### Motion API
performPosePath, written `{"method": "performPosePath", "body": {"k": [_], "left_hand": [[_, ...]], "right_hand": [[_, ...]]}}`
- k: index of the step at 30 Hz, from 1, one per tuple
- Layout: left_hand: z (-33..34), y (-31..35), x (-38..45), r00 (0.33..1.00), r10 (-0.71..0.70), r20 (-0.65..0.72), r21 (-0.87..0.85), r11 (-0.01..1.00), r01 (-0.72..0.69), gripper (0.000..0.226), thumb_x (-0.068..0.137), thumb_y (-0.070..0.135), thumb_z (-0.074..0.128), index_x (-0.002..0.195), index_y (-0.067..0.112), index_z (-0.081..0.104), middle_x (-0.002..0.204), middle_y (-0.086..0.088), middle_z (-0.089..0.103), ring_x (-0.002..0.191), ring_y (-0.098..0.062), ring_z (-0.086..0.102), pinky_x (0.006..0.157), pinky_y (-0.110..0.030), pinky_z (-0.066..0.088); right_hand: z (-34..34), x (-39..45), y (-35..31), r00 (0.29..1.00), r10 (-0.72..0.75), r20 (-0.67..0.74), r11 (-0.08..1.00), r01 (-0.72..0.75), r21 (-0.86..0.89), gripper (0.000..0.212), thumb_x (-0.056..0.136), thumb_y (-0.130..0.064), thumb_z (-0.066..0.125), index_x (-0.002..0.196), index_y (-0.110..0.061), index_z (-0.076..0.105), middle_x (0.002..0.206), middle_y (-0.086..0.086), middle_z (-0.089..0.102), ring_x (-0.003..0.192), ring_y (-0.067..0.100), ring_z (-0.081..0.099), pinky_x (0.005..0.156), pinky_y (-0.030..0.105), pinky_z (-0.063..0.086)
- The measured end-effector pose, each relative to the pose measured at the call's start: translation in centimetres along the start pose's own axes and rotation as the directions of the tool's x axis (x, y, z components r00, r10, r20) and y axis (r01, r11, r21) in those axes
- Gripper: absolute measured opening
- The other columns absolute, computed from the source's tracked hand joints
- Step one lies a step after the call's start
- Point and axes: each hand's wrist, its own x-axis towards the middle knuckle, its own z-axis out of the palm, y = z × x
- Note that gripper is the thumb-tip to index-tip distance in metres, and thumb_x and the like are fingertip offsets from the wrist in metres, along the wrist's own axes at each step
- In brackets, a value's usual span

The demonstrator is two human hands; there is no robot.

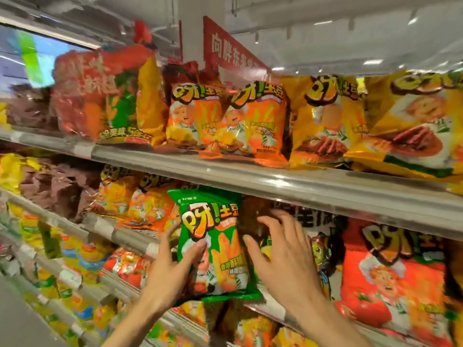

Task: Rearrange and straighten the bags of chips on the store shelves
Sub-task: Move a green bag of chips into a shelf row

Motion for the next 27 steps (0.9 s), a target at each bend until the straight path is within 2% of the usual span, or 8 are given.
{"method": "performPosePath", "body": {"k": [2,6,9,11,14,17,22,27], "left_hand": [[-0.2,-0.7,1.2,0.999,0.032,0.02,0.01,0.999,-0.033,0.077,0.066,0.081,0.066,0.132,0.05,0.04,0.105,0.049,0.059,0.099,0.021,0.059,0.075,-0.004,0.047],[-0.6,-1.4,2.6,0.999,0.014,0.042,0.004,1.0,-0.015,0.085,0.062,0.086,0.06,0.136,0.051,0.036,0.104,0.055,0.048,0.097,0.032,0.048,0.089,-0.024,0.04],[-1.2,-1.6,3.1,0.995,-0.019,0.102,-0.015,1.0,0.02,0.087,0.062,0.089,0.06,0.138,0.054,0.033,0.12,0.04,0.051,0.108,0.011,0.056,0.093,-0.032,0.042],[-1.8,-1.6,3.3,0.992,-0.003,0.124,-0.017,1.0,0.005,0.093,0.062,0.088,0.059,0.142,0.05,0.031,0.125,0.037,0.045,0.116,-0.001,0.05,0.097,-0.033,0.038],[-3.1,-1.6,3.6,0.991,0.005,0.135,-0.03,1.0,-0.001,0.089,0.061,0.087,0.061,0.139,0.054,0.033,0.126,0.038,0.047,0.114,0.007,0.052,0.09,-0.025,0.04],[-4.9,-1.9,3.7,0.992,0.011,0.124,-0.012,1.0,-0.01,0.075,0.061,0.089,0.06,0.127,0.066,0.032,0.107,0.05,0.05,0.099,0.027,0.051,0.082,-0.02,0.04],[-7.9,-3.0,3.8,0.994,-0.009,0.112,0.044,0.999,0.004,0.078,0.063,0.091,0.058,0.131,0.066,0.029,0.104,0.053,0.049,0.093,0.028,0.05,0.087,-0.028,0.042],[-9.7,-3.2,4.2,0.997,0.004,0.076,0.071,0.997,-0.009,0.072,0.064,0.09,0.058,0.126,0.067,0.031,0.097,0.053,0.054,0.091,0.027,0.055,0.077,-0.02,0.043]], "right_hand": [[0.2,-0.1,0.6,0.992,0.093,-0.082,0.971,-0.109,-0.211,0.06,0.09,-0.061,0.048,0.129,-0.015,0.058,0.128,0.017,0.055,0.121,0.035,0.048,0.098,0.05,0.042],[1.2,-0.6,0.9,0.971,0.217,-0.096,0.879,-0.238,-0.413,0.082,0.086,-0.073,0.044,0.134,-0.008,0.053,0.132,0.028,0.051,0.124,0.045,0.046,0.107,0.06,0.033],[1.9,-0.7,0.4,0.93,0.363,-0.061,0.809,-0.347,-0.474,0.101,0.081,-0.087,0.022,0.147,-0.013,0.038,0.149,0.024,0.036,0.14,0.044,0.028,0.112,0.066,0.02],[2.4,-0.7,0.2,0.906,0.418,-0.058,0.793,-0.396,-0.462,0.105,0.079,-0.09,0.016,0.151,-0.014,0.027,0.154,0.022,0.026,0.145,0.042,0.017,0.111,0.066,0.022],[2.6,-0.5,0.2,0.899,0.434,-0.063,0.786,-0.412,-0.461,0.099,0.082,-0.084,0.029,0.151,-0.013,0.024,0.154,0.022,0.023,0.145,0.041,0.015,0.11,0.06,0.03],[2.7,0.0,0.1,0.892,0.45,-0.05,0.795,-0.425,-0.433,0.089,0.086,-0.073,0.043,0.15,-0.013,0.026,0.152,0.02,0.025,0.144,0.038,0.017,0.109,0.054,0.033],[2.9,1.3,-0.7,0.915,0.402,-0.025,0.843,-0.381,-0.381,0.078,0.089,-0.061,0.053,0.148,-0.015,0.032,0.148,0.019,0.034,0.138,0.037,0.026,0.108,0.05,0.035],[3.3,3.0,-2.8,0.964,0.265,0.027,0.884,-0.232,-0.406,0.068,0.091,-0.054,0.053,0.147,-0.02,0.035,0.144,0.017,0.041,0.131,0.036,0.036,0.104,0.047,0.036]]}}
